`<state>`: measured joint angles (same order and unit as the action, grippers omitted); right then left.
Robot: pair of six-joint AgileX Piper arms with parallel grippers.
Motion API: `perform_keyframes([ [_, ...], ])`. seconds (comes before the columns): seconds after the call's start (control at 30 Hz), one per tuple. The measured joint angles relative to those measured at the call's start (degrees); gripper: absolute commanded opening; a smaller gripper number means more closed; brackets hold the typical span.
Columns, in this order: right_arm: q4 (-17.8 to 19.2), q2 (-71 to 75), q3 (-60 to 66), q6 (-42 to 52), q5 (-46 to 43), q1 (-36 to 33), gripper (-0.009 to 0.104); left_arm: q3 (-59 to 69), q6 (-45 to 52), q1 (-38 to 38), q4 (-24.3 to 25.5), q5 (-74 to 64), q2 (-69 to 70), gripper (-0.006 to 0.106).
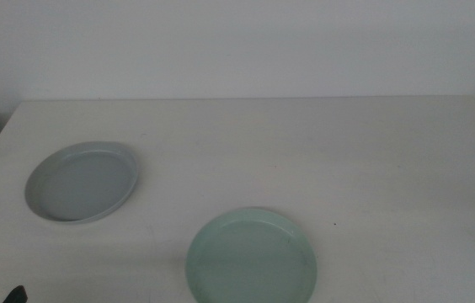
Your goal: Stack the three bowls on top of each other.
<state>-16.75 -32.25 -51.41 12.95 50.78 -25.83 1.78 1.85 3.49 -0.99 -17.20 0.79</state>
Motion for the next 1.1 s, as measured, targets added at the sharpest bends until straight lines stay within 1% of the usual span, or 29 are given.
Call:
perform_keyframes([
  [0.1, 0.0, 0.0, 0.0, 0.0, 0.0, 0.0, 0.052, 0.0, 0.02, -0.7, 1.45, 0.0, 0.0, 0.105],
  [0.23, 0.0, 0.0, 0.0, 0.0, 0.0, 0.0, 0.052, 0.0, 0.02, -3.49, 2.28, 0.0, 0.0, 0.105],
  [0.33, 0.0, 0.0, 0.0, 0.0, 0.0, 0.0, 0.052, 0.0, -0.05, -5.66, 3.96, 0.06, 0.0, 0.105],
  [0.43, 0.0, 0.0, 0.0, 0.0, 0.0, 0.0, 0.052, -0.66, -2.39, -8.12, 3.26, -0.15, -2.09, 0.105],
  [0.53, 0.0, 0.0, 0.0, 0.0, 0.0, 0.0, 0.052, -4.94, -4.41, -9.83, 0.99, -0.48, -9.28, 0.105],
  [0.63, 0.0, 0.0, 0.0, 0.0, 0.0, 0.0, 0.052, -13.11, -5.04, -10.74, -1.9, -2.16, -19.89, 0.105],
  [0.9, 0.0, 0.0, 0.0, 0.0, -0.01, 0.0, 0.052, -39.84, -5.43, -10.78, -3.26, -15.64, -46.6, 0.105],
  [0.93, 0.0, 0.0, 0.0, 0.0, -0.01, 0.0, 0.052, -46.32, -5.43, -10.78, -3.63, -19.55, -53.03, 0.105],
  [0.97, 0.0, 0.0, 0.0, 0.0, -0.01, 0.0, 0.052, -50.26, -5.43, -10.78, -3.99, -21.72, -56.11, 0.105],
  [1.1, 0.0, 0.0, 0.0, 0.0, -0.01, 0.0, 0.052, -59.32, -5.57, -10.78, -5.12, -27.49, -65.95, 0.105],
])
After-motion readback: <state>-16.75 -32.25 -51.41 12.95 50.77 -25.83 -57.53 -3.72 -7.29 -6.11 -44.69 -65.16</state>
